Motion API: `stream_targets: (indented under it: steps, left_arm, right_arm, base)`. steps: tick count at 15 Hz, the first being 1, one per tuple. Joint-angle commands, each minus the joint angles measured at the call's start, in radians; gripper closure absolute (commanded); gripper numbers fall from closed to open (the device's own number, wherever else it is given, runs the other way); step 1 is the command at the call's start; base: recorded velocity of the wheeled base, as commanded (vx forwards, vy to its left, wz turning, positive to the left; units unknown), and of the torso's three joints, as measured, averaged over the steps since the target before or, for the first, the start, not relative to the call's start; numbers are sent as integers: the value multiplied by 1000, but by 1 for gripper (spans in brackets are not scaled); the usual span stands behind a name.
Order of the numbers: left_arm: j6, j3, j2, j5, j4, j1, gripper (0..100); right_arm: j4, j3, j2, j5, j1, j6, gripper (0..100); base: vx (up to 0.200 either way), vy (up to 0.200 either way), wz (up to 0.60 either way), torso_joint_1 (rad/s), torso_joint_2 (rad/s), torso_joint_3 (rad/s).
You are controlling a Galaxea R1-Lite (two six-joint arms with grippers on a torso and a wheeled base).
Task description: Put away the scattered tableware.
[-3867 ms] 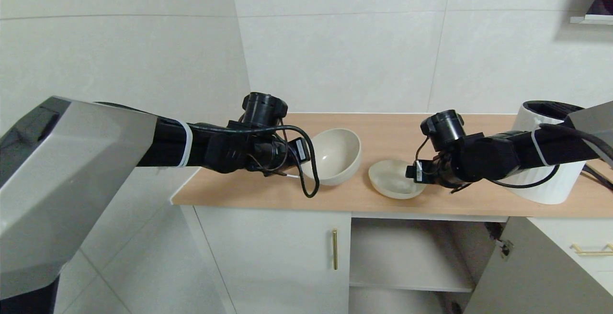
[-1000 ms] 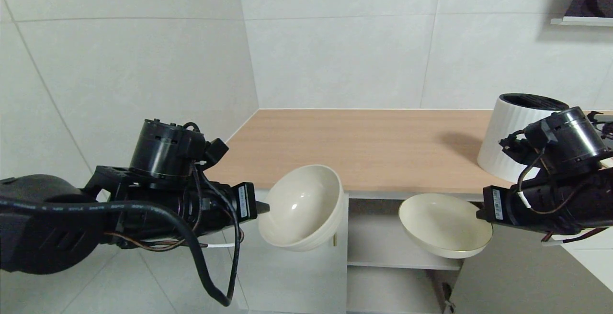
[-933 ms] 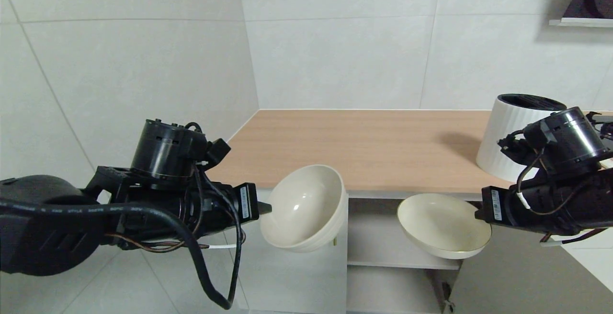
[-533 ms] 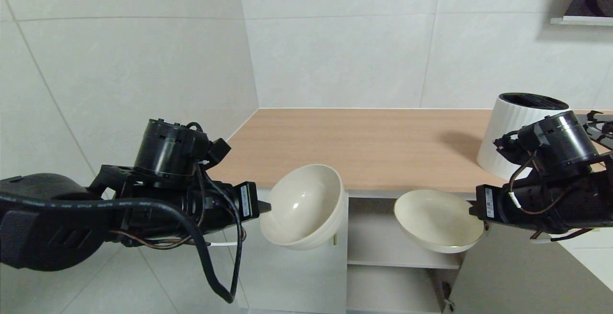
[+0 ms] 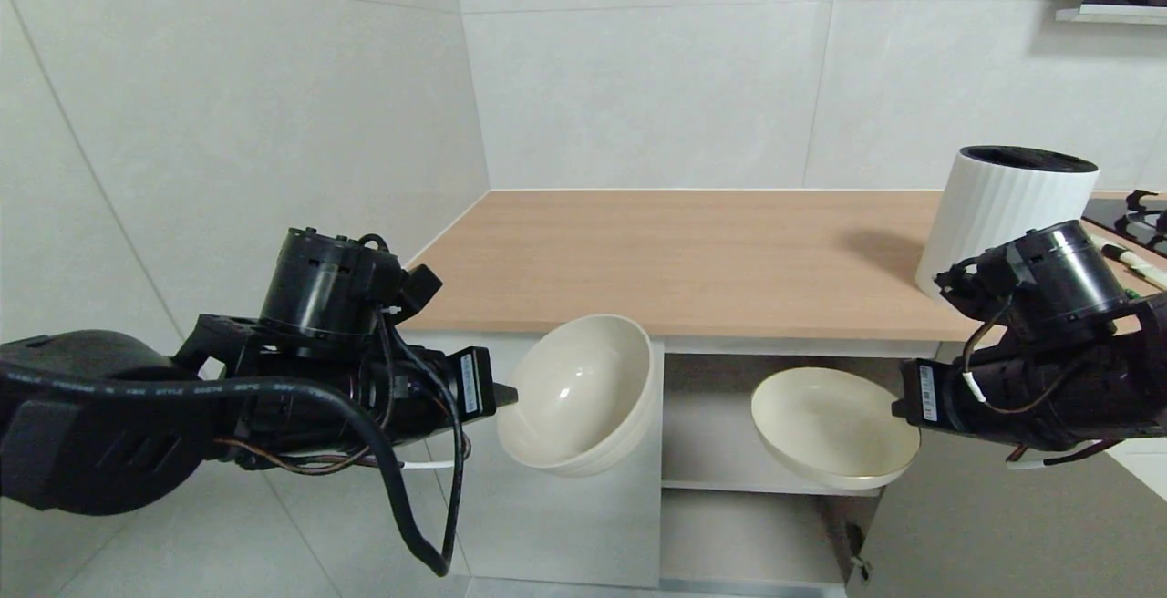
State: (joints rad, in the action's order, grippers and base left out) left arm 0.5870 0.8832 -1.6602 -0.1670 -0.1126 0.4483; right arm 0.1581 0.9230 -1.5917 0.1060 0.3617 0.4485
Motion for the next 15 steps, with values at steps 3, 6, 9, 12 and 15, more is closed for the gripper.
stream_targets:
  steps: [3, 6, 9, 12, 15]
  left_arm:
    - [0, 0, -3, 0, -1, 0, 100]
    - [0, 0, -3, 1, -4, 0, 100]
    - [0, 0, -3, 1, -4, 0, 100]
    - [0, 0, -3, 1, -4, 1, 100]
    - [0, 2, -3, 1, -4, 0, 100]
  right_arm:
    - [-2, -1, -5, 0, 0, 1, 100]
    - [-2, -4, -11, 0, 0, -1, 100]
    - [-2, -6, -21, 0, 0, -1, 100]
    - [-3, -6, -21, 0, 0, -1, 100]
    - [-9, -7, -24, 0, 0, -1, 100]
  base:
    - [0, 0, 0, -196, 486, 287]
    - [0, 0, 0, -181, 468, 286]
    - [0, 0, 0, -160, 463, 299]
    - [0, 0, 0, -139, 456, 312]
    - [0, 0, 0, -116, 452, 330]
